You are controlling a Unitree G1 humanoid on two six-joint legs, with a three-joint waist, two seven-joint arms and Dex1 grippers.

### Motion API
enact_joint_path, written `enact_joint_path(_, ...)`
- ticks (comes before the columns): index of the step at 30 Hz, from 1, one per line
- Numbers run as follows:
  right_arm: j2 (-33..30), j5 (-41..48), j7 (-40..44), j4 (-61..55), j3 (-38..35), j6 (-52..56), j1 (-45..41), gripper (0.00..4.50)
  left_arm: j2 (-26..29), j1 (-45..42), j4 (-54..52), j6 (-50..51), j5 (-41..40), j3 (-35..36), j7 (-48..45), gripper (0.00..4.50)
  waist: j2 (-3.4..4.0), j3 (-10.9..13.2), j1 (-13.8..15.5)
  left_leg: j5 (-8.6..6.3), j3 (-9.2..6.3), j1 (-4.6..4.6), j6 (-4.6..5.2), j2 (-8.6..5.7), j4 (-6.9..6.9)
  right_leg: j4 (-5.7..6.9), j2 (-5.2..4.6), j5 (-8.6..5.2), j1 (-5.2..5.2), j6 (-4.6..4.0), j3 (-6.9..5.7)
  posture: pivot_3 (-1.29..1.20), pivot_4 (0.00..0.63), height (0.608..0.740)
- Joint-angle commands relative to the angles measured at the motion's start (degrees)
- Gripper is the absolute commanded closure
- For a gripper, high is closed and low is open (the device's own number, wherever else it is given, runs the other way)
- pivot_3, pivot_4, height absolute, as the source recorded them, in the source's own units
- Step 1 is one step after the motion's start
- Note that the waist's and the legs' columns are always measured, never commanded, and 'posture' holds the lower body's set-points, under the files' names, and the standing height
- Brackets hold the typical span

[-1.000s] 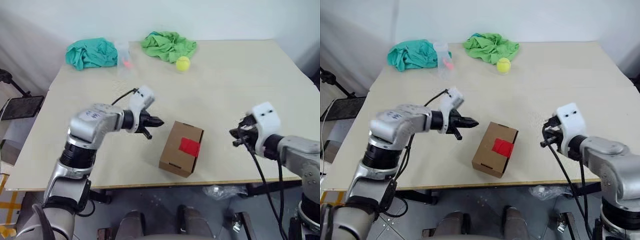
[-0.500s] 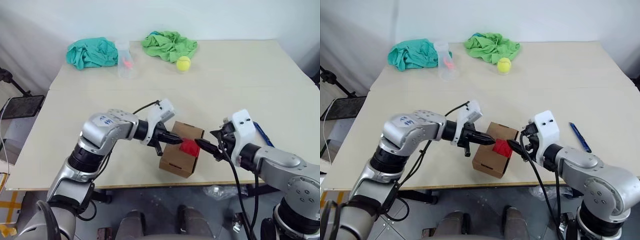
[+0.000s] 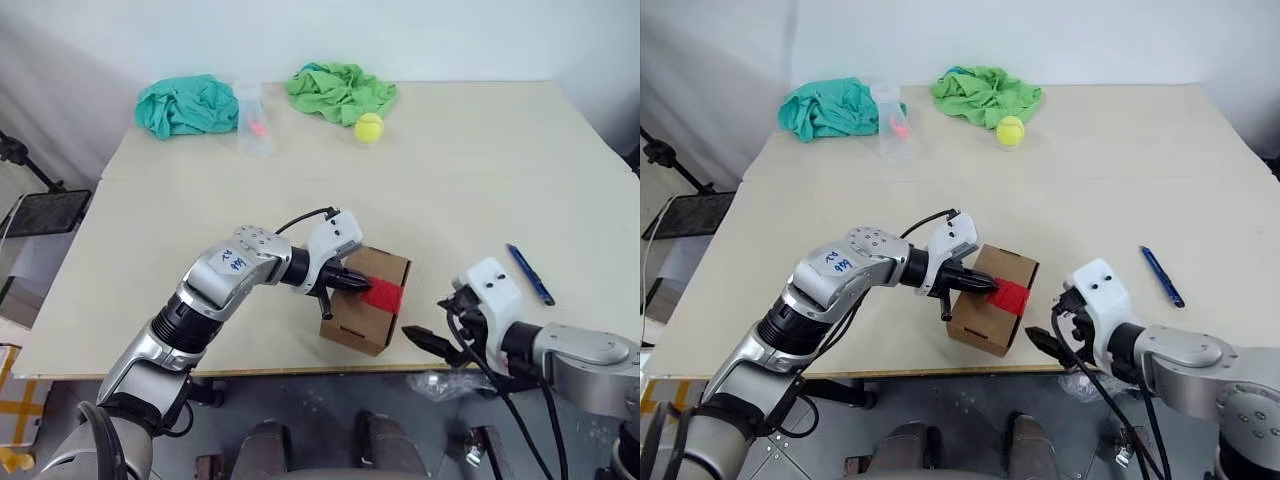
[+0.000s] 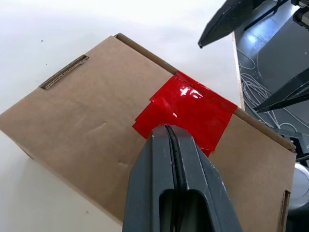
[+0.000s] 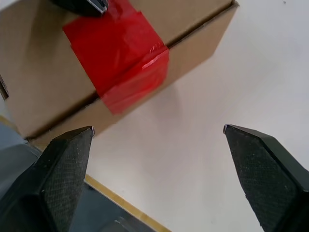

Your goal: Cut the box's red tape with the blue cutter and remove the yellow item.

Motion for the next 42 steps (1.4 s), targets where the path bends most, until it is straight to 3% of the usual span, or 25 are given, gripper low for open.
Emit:
enact_joint_path(1, -3.57, 7.39, -5.51, 2.51, -0.01, -4.90, -2.14, 0.01, -0.11, 0.60, 0.16, -0.27, 1.68, -0.85, 0.27, 4.50, 0.00, 0.00, -0.01, 0.00, 0.00, 0.00, 0.00, 0.00, 0.00, 0.00, 0.00, 0.00, 0.00, 0.00, 0.00, 0.00, 0.150, 0.740)
enact_joint_path(5, -9.98, 17.24, -13.53, 6.04, 3.33, -13.40, -2.18, 0.01, -0.64, 0.10, 1.45, -0.38, 3.34, 0.01, 2.07, 4.50, -0.05, 0.03, 0.06, 0.00, 0.00, 0.00, 0.00, 0.00, 0.00, -0.01, 0.01, 0.00, 0.01, 0.01, -0.01, 0.00, 0.150, 0.740)
enact_joint_path(13, -18.12, 19.89, -19.19, 8.64, 10.07, -22.21, 1.78, 0.01, -1.00, -0.62, 5.07, 1.45, 2.20, 8.80, 6.42, 4.50, -0.14, 0.08, -0.15, 0.00, 0.02, -0.01, 0.01, 0.01, 0.01, -0.07, 0.02, 0.04, 0.01, 0.07, 0.00, 0.00, 0.150, 0.740)
enact_joint_path(21, -18.09, 14.47, -16.70, 11.36, 17.44, -24.70, -0.61, 0.01, 4.96, 2.89, 4.20, 1.76, 4.54, 4.08, 3.19, 4.50, -0.13, 0.07, 0.01, -0.01, 0.01, -0.01, 0.02, 0.04, -0.02, -0.12, 0.05, 0.02, 0.02, 0.04, -0.03, 0.00, 0.150, 0.740)
enact_joint_path(25, -16.55, 12.16, -15.80, 12.90, 20.26, -24.71, -3.75, 0.01, 4.37, 3.52, 3.24, 1.47, 5.11, 4.64, 4.15, 4.50, -0.15, 0.08, 0.25, -0.02, 0.00, -0.15, 0.04, 0.04, -0.01, -0.14, 0.02, 0.02, -0.08, 0.04, -0.05, 0.00, 0.150, 0.740)
enact_joint_path(28, -16.13, 10.95, -15.55, 13.76, 20.85, -24.43, -4.84, 0.01, 3.30, 2.73, 4.04, 1.01, 5.60, 4.98, 4.48, 4.50, -0.14, 0.08, 0.39, 0.01, -0.04, -0.88, 0.02, 0.01, 0.21, 0.04, 0.00, 0.10, -0.72, 0.18, -0.03, 0.00, 0.150, 0.740)
enact_joint_path(36, -16.17, 8.39, -14.44, 14.63, 20.01, -23.92, -6.64, 0.01, -1.08, -1.13, 4.90, 1.72, 4.86, 6.54, 5.14, 4.50, -0.15, 0.08, 0.25, -0.01, 0.05, -0.87, 0.05, 0.00, 0.19, 0.03, 0.01, 0.12, -0.73, 0.20, -0.03, 0.00, 0.150, 0.740)
enact_joint_path(42, -20.66, 9.33, -13.98, 15.10, 14.75, -23.22, -6.63, 0.01, -3.45, -5.67, 3.06, 5.61, 2.46, 9.25, 4.83, 4.50, -0.14, 0.08, 0.32, -0.01, 0.05, -0.86, 0.05, 0.00, 0.19, 0.00, 0.02, 0.11, -0.72, 0.20, -0.03, 0.00, 0.150, 0.740)
